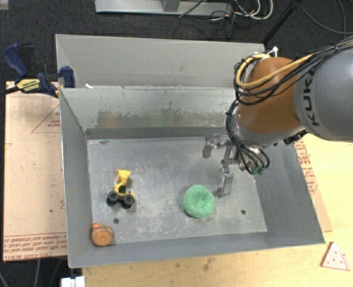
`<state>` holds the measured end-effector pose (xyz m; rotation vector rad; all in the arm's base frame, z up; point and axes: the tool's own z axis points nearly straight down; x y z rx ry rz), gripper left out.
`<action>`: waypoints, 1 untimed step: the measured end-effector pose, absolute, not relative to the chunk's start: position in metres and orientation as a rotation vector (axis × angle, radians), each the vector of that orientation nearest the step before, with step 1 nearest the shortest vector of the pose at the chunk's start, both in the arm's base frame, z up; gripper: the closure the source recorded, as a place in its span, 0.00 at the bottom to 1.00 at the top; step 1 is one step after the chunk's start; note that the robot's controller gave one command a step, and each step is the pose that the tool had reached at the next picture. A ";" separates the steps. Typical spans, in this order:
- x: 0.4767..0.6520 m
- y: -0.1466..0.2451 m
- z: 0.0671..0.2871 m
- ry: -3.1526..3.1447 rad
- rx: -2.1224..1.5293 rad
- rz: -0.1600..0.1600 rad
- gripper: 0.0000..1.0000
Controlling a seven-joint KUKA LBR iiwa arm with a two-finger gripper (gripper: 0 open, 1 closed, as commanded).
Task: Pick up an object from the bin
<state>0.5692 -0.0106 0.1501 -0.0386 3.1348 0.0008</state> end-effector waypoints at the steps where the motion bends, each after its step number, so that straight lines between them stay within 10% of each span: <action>1: 0.552 -0.015 0.094 3.122 -0.323 0.001 0.00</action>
Offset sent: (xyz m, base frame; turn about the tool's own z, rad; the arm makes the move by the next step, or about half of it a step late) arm -0.0568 0.0086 -0.0798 -0.1732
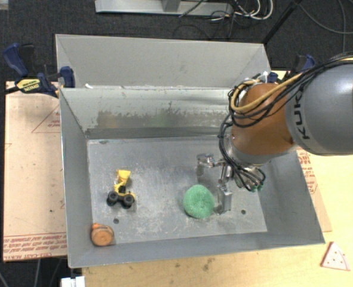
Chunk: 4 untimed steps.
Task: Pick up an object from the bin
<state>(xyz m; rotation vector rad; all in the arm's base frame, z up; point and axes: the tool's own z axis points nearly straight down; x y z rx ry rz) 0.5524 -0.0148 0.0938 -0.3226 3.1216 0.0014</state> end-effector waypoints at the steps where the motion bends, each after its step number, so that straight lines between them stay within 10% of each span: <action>1: 0.523 -0.007 0.073 3.125 -0.342 0.002 0.00; 2: 0.541 0.019 0.070 3.035 -0.799 0.002 1.00; 3: 0.541 0.019 0.070 3.036 -0.799 0.002 1.00; 4: 0.540 0.005 0.246 3.008 -0.871 -0.003 1.00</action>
Offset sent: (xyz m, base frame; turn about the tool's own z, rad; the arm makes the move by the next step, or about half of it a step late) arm -0.0121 0.0327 -0.0238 -0.3113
